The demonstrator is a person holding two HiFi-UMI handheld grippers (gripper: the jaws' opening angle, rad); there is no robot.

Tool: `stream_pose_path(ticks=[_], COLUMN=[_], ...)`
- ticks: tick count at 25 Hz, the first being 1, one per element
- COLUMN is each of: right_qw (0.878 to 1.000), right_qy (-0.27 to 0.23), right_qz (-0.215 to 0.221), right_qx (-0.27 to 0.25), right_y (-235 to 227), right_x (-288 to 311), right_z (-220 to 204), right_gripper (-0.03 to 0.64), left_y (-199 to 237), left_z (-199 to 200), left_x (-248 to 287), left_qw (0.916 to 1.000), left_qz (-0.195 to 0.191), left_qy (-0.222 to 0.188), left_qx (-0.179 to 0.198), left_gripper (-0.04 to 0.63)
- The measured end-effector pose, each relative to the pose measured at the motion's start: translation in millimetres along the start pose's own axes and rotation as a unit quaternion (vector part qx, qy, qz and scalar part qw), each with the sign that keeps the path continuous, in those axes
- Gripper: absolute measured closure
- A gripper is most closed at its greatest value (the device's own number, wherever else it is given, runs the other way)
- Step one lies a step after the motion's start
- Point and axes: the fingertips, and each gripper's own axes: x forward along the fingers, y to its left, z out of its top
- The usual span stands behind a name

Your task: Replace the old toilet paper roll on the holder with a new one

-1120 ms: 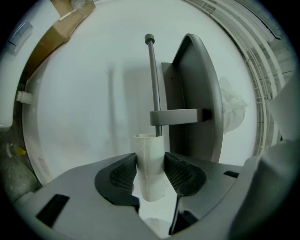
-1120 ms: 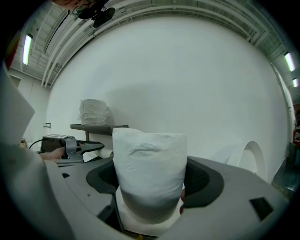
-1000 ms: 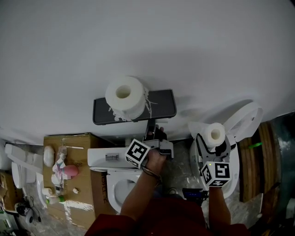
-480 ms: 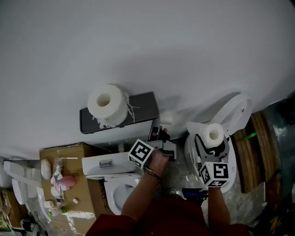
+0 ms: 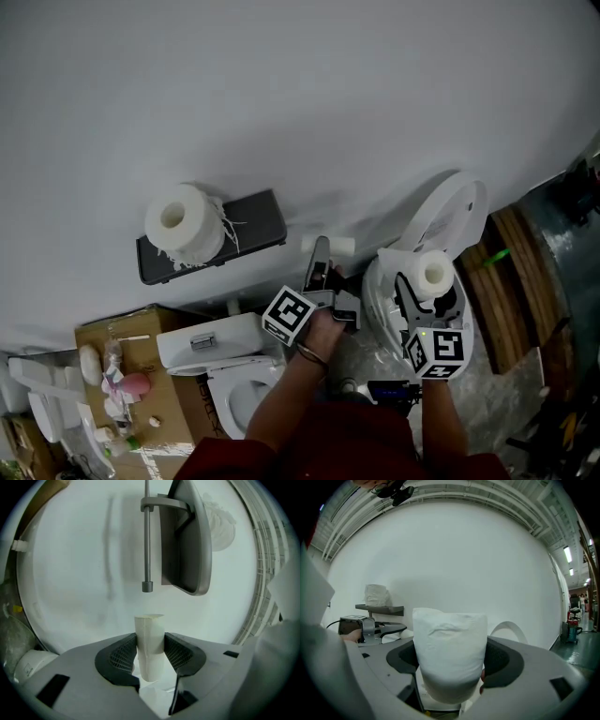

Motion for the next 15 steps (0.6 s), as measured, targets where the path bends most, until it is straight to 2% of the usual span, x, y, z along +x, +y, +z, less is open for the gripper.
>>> stream_pose_path(ticks=[2,5,7,9,11,13,14,15], right_qw=[1.0,1.0,1.0,0.999,0.998,0.997,0.996,0.995], right_qy=[-0.001,-0.003,-0.004,-0.006,-0.008,-0.01,-0.011,-0.012], right_qz=[0.003,0.016,0.03,0.047,0.064,0.08,0.089,0.099], right_qx=[0.003,0.004,0.004,0.004,0.004,0.004,0.004,0.006], right_y=[0,6,14,24,35,48,55,62], right_x=[-2,-3,-1,1,4,9,11,13], right_z=[0,0,0,1,2,3,3,4], right_gripper=[0.237,0.238,0.236,0.236,0.236,0.236,0.236,0.237], left_y=[-4,-13,-20,-27,-37,-43,-43,-41], left_z=[-1,2,7,16,24,33,38,44], left_x=[-6,-18,-28,-40,-52,-65,-72,-79], left_qw=[0.9997,0.997,0.9923,0.9839,0.9718,0.9529,0.9382,0.9184], left_qz=[0.0,-0.001,-0.002,0.002,0.003,0.022,0.044,0.073], left_qy=[0.001,-0.001,-0.005,-0.015,-0.026,-0.033,-0.034,-0.035], left_qx=[0.023,0.078,0.124,0.178,0.234,0.301,0.341,0.387], left_gripper=[0.396,0.397,0.397,0.397,0.397,0.398,0.399,0.399])
